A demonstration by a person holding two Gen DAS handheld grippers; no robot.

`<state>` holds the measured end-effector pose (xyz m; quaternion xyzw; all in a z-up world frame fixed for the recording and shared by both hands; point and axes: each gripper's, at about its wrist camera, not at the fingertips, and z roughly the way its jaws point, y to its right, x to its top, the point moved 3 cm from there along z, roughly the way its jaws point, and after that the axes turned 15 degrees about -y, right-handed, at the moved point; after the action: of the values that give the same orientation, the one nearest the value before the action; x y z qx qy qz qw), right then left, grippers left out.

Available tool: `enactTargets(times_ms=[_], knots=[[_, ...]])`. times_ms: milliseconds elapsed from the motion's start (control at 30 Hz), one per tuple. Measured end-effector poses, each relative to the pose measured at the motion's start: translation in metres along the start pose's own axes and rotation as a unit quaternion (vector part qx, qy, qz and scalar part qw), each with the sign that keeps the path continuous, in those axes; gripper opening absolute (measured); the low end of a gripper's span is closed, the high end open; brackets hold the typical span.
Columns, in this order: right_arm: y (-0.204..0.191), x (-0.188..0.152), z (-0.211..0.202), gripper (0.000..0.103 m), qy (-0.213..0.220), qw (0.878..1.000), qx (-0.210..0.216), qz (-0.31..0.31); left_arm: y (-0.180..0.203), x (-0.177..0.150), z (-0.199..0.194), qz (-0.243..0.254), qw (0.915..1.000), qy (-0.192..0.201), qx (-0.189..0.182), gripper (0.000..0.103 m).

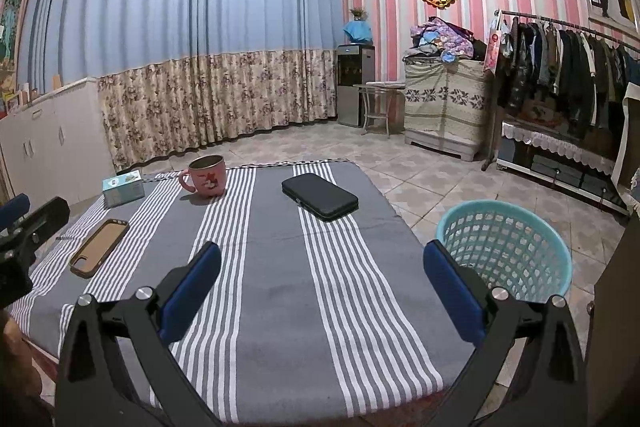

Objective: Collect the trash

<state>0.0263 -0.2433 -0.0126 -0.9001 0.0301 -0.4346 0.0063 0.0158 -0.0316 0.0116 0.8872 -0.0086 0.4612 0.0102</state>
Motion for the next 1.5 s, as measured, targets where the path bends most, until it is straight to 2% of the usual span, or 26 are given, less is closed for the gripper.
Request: enactTargets(times_ms=[1500], knots=[[-0.0056, -0.0039, -0.0013, 0.099, -0.001, 1.000, 0.001, -0.003, -0.0017, 0.0023, -0.0073, 0.001, 1.0000, 0.005, 0.002, 0.098]])
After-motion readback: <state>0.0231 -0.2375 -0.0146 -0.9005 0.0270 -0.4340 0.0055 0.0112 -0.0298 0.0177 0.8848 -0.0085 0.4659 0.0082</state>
